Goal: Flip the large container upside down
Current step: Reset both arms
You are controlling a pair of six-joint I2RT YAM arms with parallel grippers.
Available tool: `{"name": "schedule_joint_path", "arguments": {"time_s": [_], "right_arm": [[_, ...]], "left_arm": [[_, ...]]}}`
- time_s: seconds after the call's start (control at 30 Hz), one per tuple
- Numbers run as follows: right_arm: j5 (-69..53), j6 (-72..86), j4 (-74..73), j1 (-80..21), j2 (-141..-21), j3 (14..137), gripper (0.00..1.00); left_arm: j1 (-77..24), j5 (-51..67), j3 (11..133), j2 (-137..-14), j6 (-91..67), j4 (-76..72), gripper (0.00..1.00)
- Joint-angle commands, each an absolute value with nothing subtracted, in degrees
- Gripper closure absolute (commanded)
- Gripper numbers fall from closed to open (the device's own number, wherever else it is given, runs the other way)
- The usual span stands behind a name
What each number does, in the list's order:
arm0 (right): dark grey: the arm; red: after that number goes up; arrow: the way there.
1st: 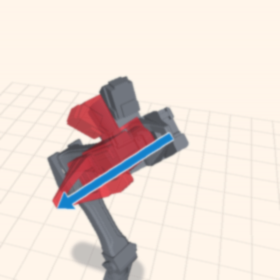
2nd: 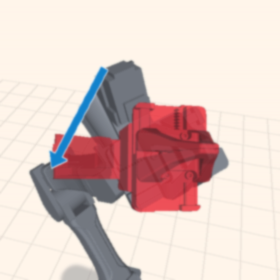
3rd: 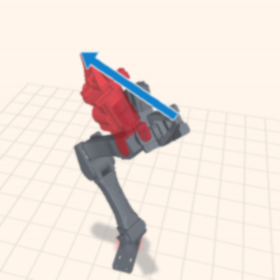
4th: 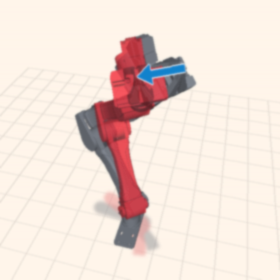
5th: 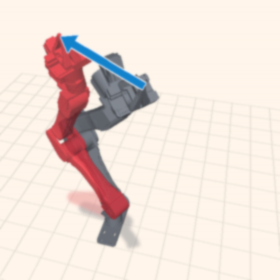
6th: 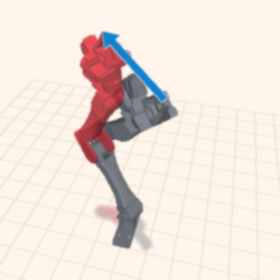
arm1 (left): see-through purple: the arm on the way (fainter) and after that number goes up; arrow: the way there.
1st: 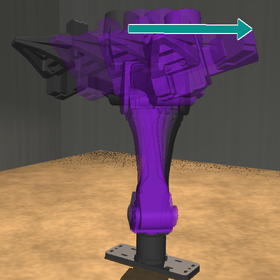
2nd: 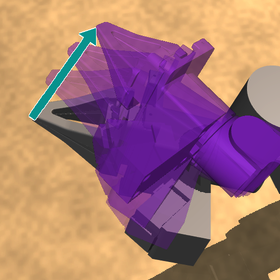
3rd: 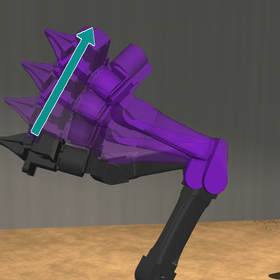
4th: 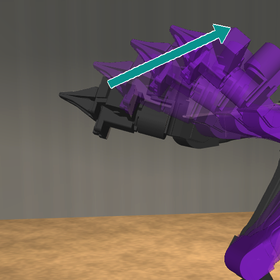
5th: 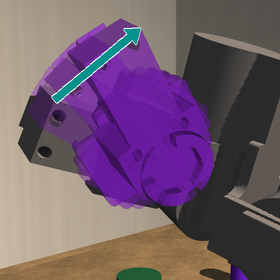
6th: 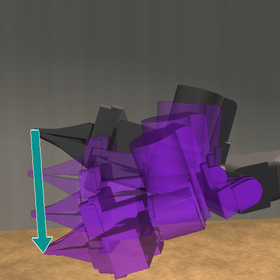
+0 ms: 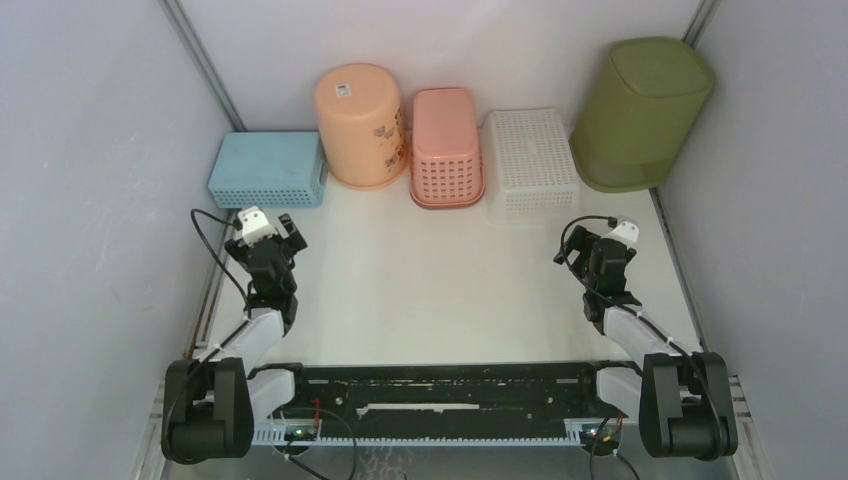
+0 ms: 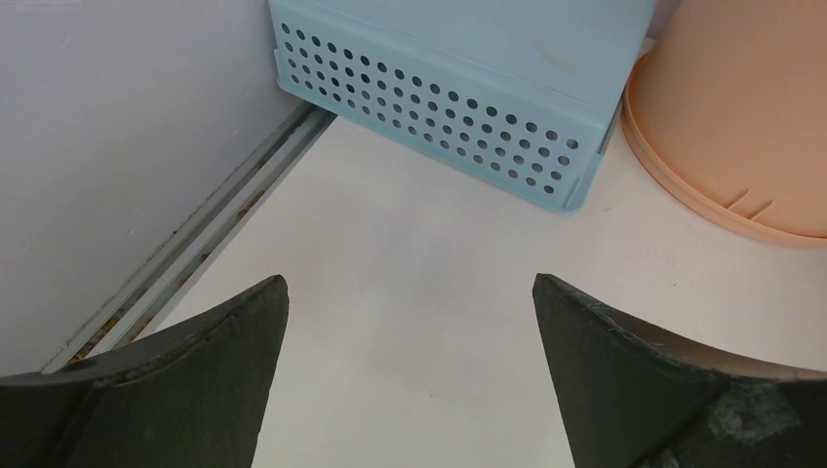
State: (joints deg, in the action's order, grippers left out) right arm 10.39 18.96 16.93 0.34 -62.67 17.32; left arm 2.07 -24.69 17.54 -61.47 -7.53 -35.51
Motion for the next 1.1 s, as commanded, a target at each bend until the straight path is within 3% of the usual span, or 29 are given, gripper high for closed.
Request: {"name": "schedule_joint_path", "arguments": {"time_s": [0.0,1.07], "right_arm": [[10.39,18.55,19.16,0.62,-61.96,19.3,0.0],[11.67,18.55,18.37,0.01,-61.08,19.24,0.0]], "left_arm": [[2.46,-23.94,16.93,-61.42,-6.53,-39.2,0.0],[2.51,-23.46,13.79,-49.3,-6.84,-34.94,0.0]]}}
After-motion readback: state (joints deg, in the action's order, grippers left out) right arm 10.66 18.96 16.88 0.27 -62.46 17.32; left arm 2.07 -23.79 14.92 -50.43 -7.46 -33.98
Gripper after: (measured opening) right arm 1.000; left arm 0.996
